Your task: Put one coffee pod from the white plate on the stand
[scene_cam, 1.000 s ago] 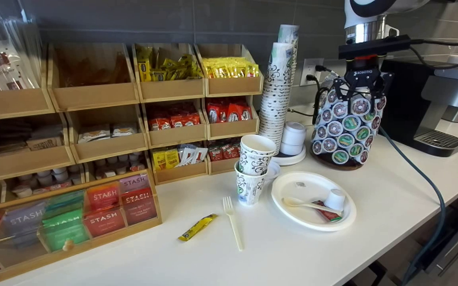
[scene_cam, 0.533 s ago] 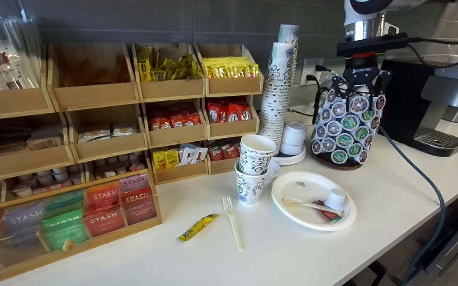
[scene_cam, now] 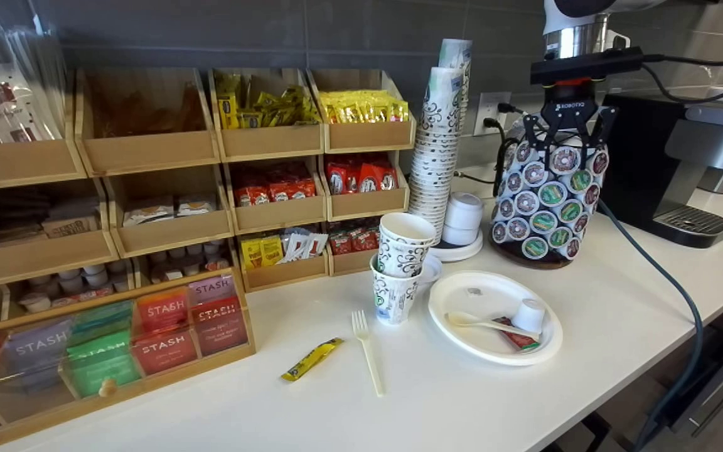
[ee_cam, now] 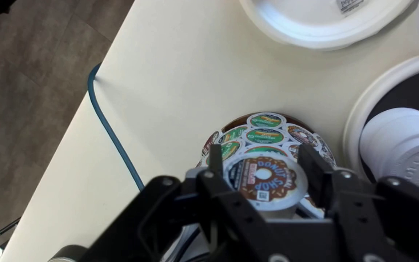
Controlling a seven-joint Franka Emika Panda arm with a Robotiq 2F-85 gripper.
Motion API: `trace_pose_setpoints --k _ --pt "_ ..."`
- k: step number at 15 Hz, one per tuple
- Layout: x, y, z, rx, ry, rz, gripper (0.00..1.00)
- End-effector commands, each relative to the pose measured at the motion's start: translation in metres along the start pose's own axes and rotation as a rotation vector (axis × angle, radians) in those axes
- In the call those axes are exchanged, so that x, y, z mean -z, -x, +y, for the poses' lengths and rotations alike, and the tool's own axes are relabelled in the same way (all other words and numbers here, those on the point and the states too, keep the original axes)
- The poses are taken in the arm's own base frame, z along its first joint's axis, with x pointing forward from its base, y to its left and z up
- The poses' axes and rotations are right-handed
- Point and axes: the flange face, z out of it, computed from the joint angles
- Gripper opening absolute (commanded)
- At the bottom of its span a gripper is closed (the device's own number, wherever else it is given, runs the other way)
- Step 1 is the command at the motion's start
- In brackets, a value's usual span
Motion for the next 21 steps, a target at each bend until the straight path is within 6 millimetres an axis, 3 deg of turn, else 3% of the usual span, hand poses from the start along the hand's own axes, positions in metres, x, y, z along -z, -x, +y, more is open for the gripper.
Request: trace_pose_setpoints --k 1,16,17,19,21 --pt "-0.007 -0.008 -0.005 -0.019 0.019 0.001 0.29" --pt "-0.012 -0.025 -0.016 0.015 0.025 0.032 0.30" --pt "-0.012 -0.026 -0.016 0.015 0.023 0.032 0.37" --pt "-0.011 -0.026 -0.016 0.017 0.021 0.032 0.66" --pt "-0.011 -0.027 -0.016 0.018 0.020 0.032 0.86"
